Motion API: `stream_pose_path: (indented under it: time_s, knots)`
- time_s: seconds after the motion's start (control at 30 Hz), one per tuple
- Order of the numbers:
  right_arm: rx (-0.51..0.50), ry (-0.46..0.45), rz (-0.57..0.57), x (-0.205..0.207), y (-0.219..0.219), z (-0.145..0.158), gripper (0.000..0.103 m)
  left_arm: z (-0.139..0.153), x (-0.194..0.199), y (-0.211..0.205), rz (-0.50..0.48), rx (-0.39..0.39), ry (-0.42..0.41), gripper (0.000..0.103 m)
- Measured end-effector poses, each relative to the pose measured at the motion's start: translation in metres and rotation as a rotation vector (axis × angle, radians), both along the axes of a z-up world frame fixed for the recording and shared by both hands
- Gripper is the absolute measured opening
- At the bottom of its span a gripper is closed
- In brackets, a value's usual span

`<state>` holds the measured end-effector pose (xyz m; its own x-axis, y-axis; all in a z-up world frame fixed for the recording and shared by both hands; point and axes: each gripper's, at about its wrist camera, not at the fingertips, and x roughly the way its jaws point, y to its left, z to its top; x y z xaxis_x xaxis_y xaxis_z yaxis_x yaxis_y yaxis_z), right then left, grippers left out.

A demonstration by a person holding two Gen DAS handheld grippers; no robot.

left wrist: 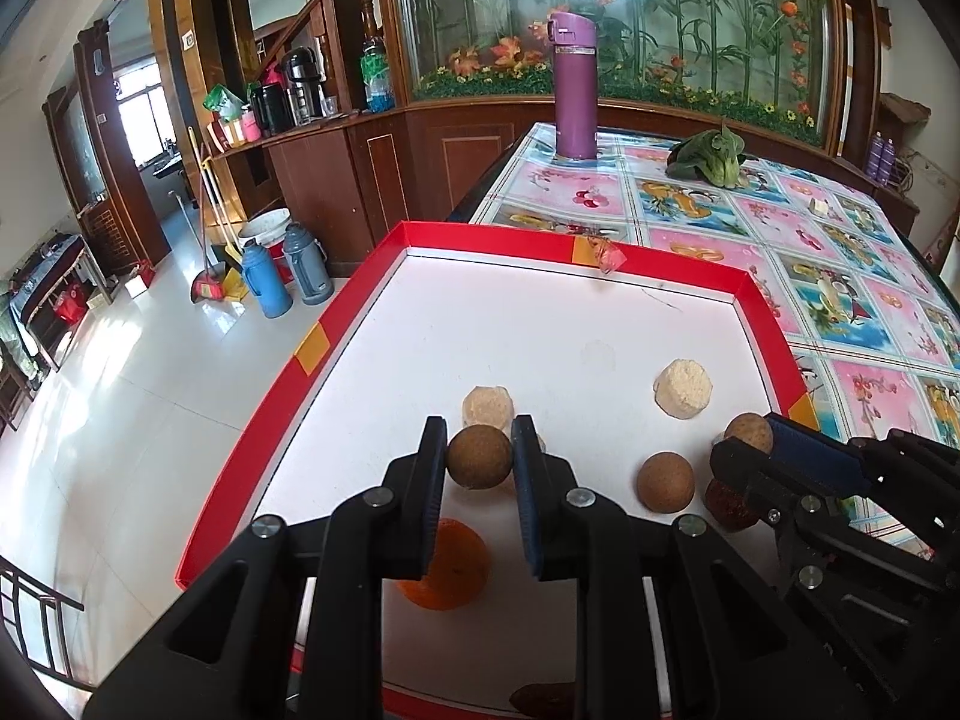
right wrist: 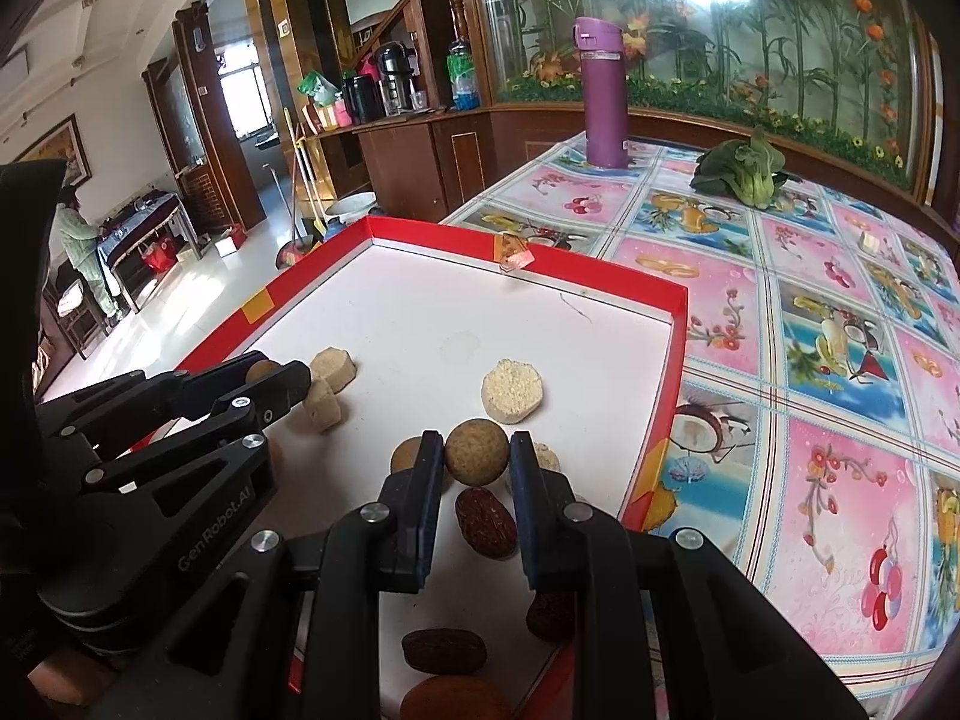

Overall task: Organize fruits
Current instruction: 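Carry both brown kiwis over the white tray and lower them, then open both grippers to release the kiwis into the tray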

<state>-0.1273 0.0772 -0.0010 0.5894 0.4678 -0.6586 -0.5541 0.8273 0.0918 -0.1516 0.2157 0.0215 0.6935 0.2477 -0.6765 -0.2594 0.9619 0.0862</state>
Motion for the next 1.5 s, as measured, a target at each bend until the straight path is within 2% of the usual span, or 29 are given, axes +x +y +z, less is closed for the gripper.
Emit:
stream_pose_path:
  time_s: [0.8,1.03,1.5]
  knots:
    - [0.005,0.011,-0.010,0.000,-0.004,-0.004,0.021,0.001,0.000,-0.001,-0.003,0.004,0.006,0.024]
    - [0.001,0.028,-0.030,0.005,-0.008,-0.007,0.021,0.005,0.000,-0.010,-0.014,0.018,-0.003,0.024]
    - [0.021,0.027,-0.046,0.007,-0.022,-0.004,0.021,0.001,0.007,-0.028,-0.041,0.027,0.030,0.024]
